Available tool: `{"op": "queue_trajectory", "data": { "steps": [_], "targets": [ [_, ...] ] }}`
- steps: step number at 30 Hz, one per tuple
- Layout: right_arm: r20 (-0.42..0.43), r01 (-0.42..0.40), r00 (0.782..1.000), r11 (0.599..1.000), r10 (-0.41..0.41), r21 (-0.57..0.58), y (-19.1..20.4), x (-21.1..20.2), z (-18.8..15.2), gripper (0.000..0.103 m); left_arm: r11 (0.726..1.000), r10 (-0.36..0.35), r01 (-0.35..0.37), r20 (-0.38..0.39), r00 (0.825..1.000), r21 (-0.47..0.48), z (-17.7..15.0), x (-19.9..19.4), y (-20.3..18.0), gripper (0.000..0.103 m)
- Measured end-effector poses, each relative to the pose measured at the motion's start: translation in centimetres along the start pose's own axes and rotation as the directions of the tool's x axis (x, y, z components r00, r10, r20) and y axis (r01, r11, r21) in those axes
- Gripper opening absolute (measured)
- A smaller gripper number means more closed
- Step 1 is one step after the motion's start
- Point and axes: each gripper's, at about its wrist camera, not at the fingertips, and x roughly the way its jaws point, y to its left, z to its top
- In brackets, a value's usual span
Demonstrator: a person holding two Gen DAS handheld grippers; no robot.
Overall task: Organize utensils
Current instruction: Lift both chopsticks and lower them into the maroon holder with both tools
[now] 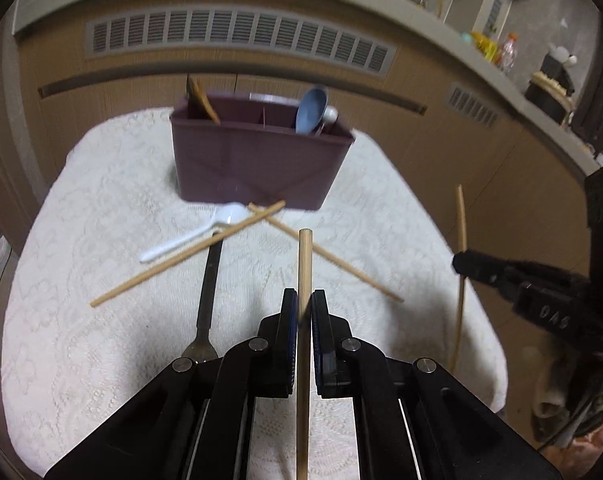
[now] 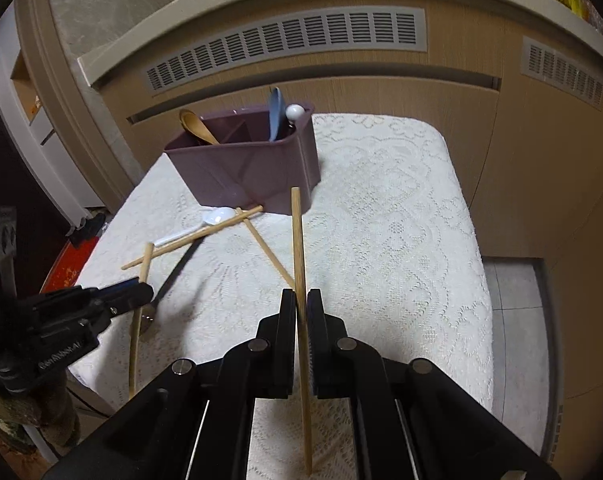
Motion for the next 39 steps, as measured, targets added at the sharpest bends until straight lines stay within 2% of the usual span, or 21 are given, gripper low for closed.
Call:
{"op": "queue_trajectory", "data": {
  "steps": [5, 9, 11, 14, 19, 22, 24, 27, 32, 36, 39],
  "targets": [
    [0.06, -0.007, 0.998, 1.0, 0.007, -0.011, 1.0, -2.9, 0.3, 0.006, 0.998, -0.054, 0.05, 0.12, 0.991, 0.03, 2.1, -4.5, -0.4, 0.006],
    [0.169, -0.021, 0.985, 0.999, 0.026, -0.031, 2.2, -7.0, 2.3, 0.006, 0.995, -0.084, 0.069, 0.23, 0.97, 0.073, 4.5, -8.5, -1.2, 0.006],
    [0.228, -0.015, 0.973, 0.998, 0.027, -0.053, 3.0, -9.1, 3.7, 0.006, 0.992, -0.096, 0.067, 0.294, 0.951, 0.108, 6.5, -10.8, -1.7, 0.006],
    [0.334, 0.018, 0.942, 0.994, 0.019, -0.107, 4.6, -12.6, 6.6, 0.006, 0.986, -0.099, 0.04, 0.382, 0.919, 0.159, 10.0, -13.8, -2.7, 0.006],
    [0.508, 0.097, 0.861, 0.981, 0.001, -0.167, 7.2, -17.7, 12.9, 0.006, 0.975, -0.054, -0.073, 0.535, 0.843, 0.212, 16.1, -17.8, -3.7, 0.006],
    [0.544, 0.121, 0.839, 0.978, -0.009, -0.171, 7.9, -18.4, 16.1, 0.006, 0.973, -0.034, -0.106, 0.576, 0.817, 0.207, 18.9, -18.5, -3.6, 0.006],
    [0.548, 0.13, 0.837, 0.977, -0.016, -0.17, 8.1, -17.9, 18.4, 0.006, 0.973, -0.021, -0.121, 0.592, 0.806, 0.198, 20.4, -18.5, -3.0, 0.006],
    [0.552, 0.148, 0.833, 0.975, -0.034, -0.164, 8.4, -16.5, 20.5, 0.006, 0.974, -0.001, -0.138, 0.605, 0.796, 0.182, 22.3, -17.6, -2.0, 0.006],
    [0.507, 0.124, 0.862, 0.979, -0.025, -0.164, 8.4, -13.0, 22.0, 0.006, 0.973, 0.022, -0.152, 0.589, 0.808, 0.172, 24.5, -14.8, -0.8, 0.006],
    [0.471, 0.098, 0.882, 0.983, -0.013, -0.156, 8.2, -8.7, 22.5, 0.006, 0.977, 0.05, -0.161, 0.593, 0.804, 0.136, 25.2, -11.3, 0.9, 0.006],
    [0.419, 0.082, 0.908, 0.985, -0.01, -0.155, 8.0, -5.1, 22.4, 0.006, 0.985, 0.061, -0.137, 0.531, 0.845, 0.104, 25.3, -7.2, 2.5, 0.006]
  ]
}}
